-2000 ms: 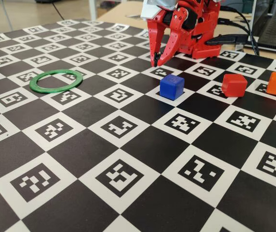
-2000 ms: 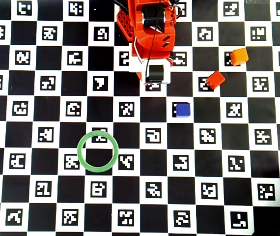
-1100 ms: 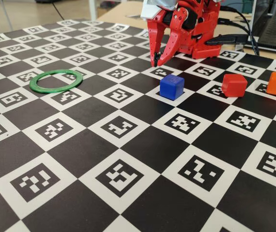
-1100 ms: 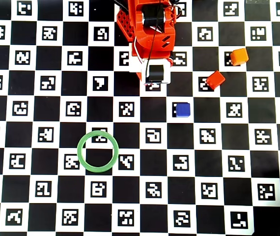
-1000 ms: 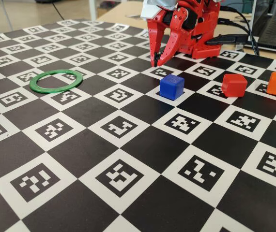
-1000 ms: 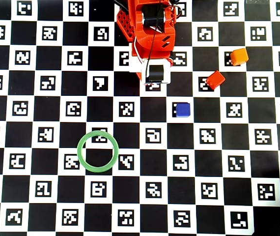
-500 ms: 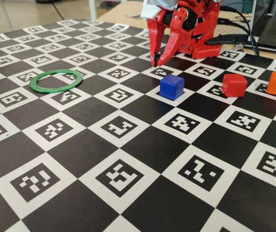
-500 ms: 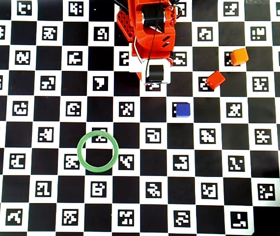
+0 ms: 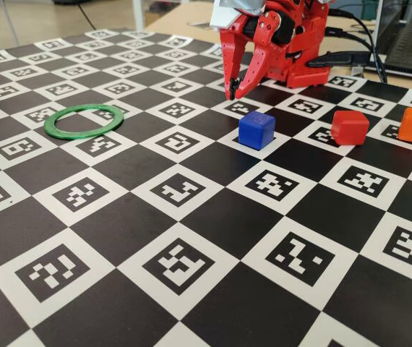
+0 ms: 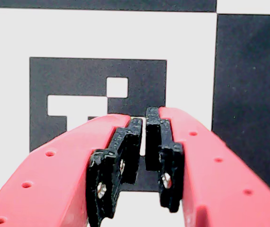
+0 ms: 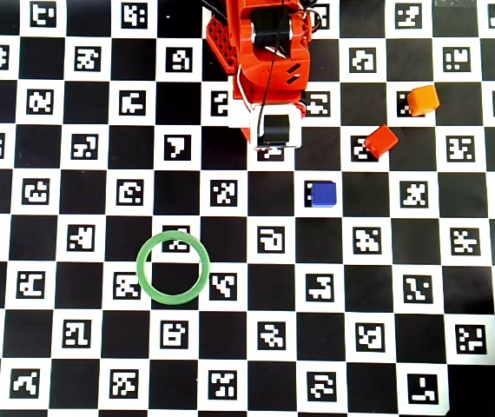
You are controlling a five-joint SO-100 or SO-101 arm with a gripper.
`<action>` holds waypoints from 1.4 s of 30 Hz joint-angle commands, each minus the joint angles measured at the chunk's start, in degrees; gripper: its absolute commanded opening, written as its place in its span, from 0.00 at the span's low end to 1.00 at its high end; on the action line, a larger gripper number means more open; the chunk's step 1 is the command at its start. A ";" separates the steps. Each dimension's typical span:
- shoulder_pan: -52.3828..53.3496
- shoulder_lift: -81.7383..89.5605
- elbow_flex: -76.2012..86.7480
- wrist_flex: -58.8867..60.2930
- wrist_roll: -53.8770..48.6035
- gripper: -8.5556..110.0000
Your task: Grab the red cube then put it in the green circle then put the blue cube on top and finally the orange cube on top
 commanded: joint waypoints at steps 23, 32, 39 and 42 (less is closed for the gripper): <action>-2.64 2.99 2.46 1.76 6.24 0.02; -1.32 -5.01 -11.95 -5.54 26.02 0.02; -3.69 -26.89 -33.13 -1.76 35.24 0.02; -5.98 -34.63 -43.15 3.60 44.12 0.02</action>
